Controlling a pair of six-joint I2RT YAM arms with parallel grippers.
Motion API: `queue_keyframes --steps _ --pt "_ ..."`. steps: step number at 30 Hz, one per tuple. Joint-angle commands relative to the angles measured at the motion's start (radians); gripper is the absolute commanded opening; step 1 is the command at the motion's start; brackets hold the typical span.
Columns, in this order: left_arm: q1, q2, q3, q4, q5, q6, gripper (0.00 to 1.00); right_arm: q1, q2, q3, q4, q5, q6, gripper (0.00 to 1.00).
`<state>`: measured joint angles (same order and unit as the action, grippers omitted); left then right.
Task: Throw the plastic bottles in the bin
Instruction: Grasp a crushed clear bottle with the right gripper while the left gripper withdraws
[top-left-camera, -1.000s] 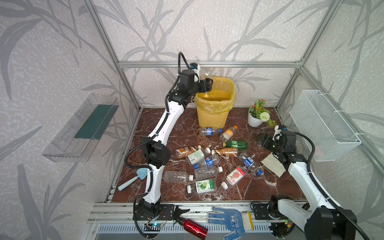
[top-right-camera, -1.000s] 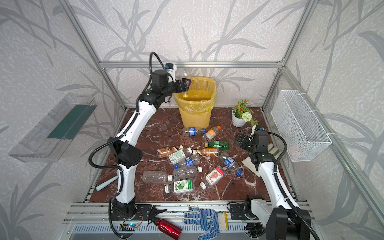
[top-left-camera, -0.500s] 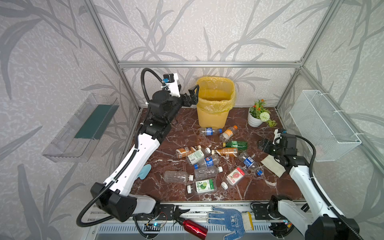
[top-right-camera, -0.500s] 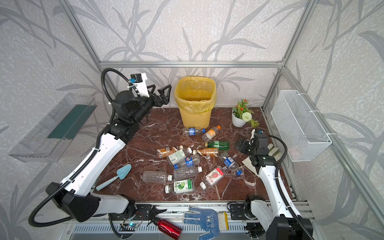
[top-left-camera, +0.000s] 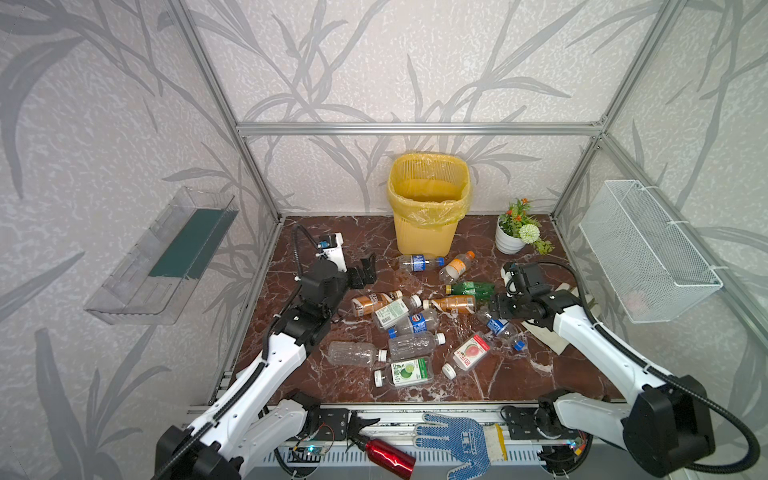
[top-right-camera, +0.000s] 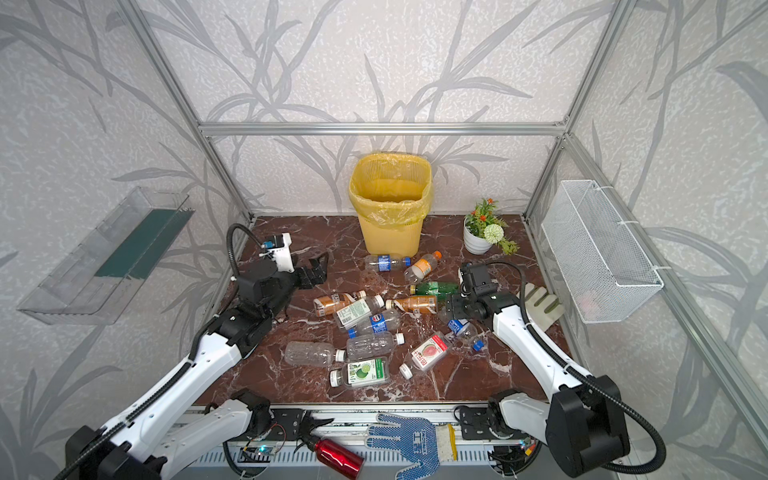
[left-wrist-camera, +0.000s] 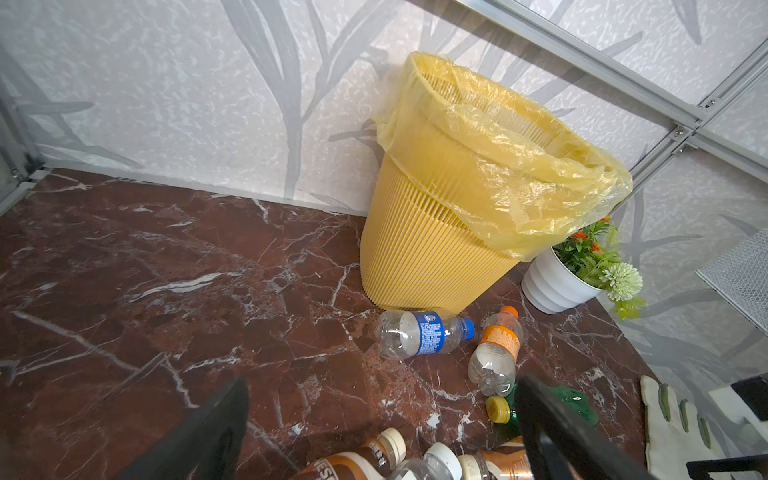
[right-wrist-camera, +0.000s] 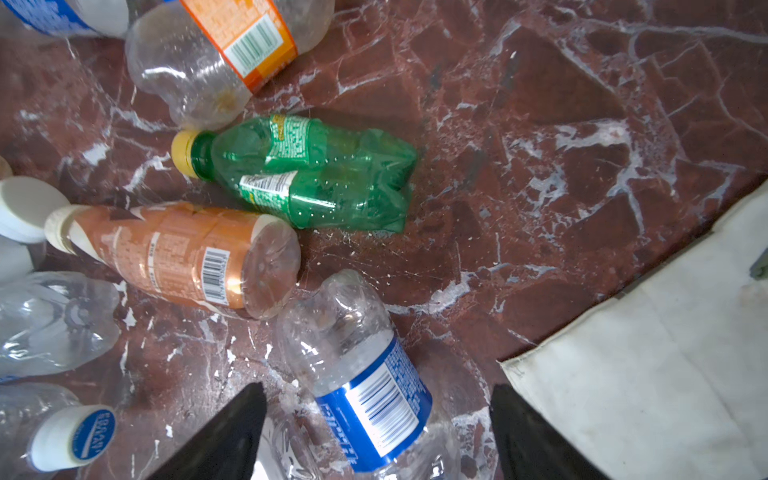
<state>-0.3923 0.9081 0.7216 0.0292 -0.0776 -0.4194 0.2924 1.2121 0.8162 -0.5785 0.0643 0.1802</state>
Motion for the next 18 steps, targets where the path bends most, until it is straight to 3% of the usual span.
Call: queue_keyframes --steps 1,7,18 --pt "0.004 -0.081 -0.059 -0.036 -0.061 -0.045 0.99 0.014 0.040 0.035 -0.070 0.038 -0.077 0.83" --pt "0.005 -0.208 -0.137 -0.145 -0.117 -0.095 0.99 0.018 0.105 0.047 -0.070 0.019 -0.100 0.75" --pt "0.004 -0.364 -0.208 -0.333 -0.170 -0.216 0.99 0.054 0.246 0.093 -0.130 0.025 -0.080 0.79"
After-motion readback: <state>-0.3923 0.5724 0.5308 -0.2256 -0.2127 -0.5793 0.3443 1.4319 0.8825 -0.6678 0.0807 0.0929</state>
